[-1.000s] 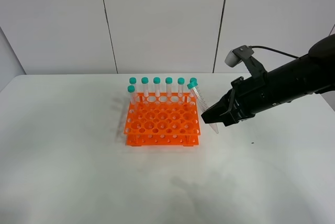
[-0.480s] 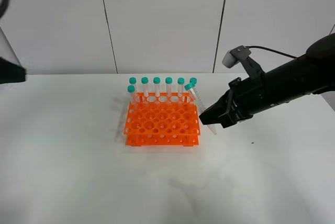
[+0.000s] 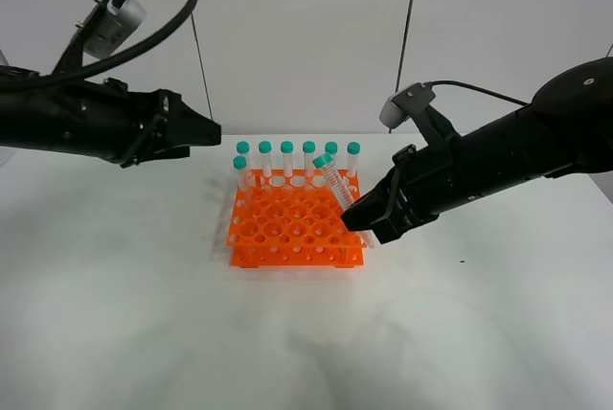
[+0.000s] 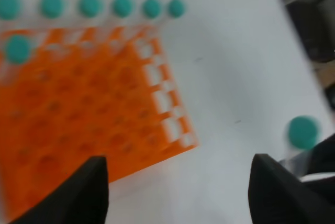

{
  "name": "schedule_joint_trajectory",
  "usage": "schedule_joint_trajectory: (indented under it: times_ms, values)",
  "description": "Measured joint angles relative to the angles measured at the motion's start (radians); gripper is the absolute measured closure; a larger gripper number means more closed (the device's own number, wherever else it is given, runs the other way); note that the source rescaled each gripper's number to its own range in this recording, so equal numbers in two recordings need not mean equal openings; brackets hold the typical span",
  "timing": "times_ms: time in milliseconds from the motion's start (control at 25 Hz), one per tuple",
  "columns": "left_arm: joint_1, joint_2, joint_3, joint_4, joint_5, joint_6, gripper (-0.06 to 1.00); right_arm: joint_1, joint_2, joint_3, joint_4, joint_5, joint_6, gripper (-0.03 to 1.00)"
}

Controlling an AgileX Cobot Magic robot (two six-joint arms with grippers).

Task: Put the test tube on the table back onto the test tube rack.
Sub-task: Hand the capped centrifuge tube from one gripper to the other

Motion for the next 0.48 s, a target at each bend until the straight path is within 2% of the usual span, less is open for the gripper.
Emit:
schedule_joint_trajectory:
  times_ms: [280,360,480]
  values:
    - [-0.127,0.122,0.0,-0.422,-0.011,0.314,0.03,0.0,0.0,0.0,0.008,-0.004,0.001,0.94]
    - [-0.155,0.156,-0.001,-0.5,-0.012,0.38,0.03,0.0,0.0,0.0,0.009,-0.004,0.002,0.94]
    - [-0.183,0.195,-0.004,-0.535,-0.012,0.424,0.03,0.0,0.0,0.0,0.009,-0.004,0.002,0.94]
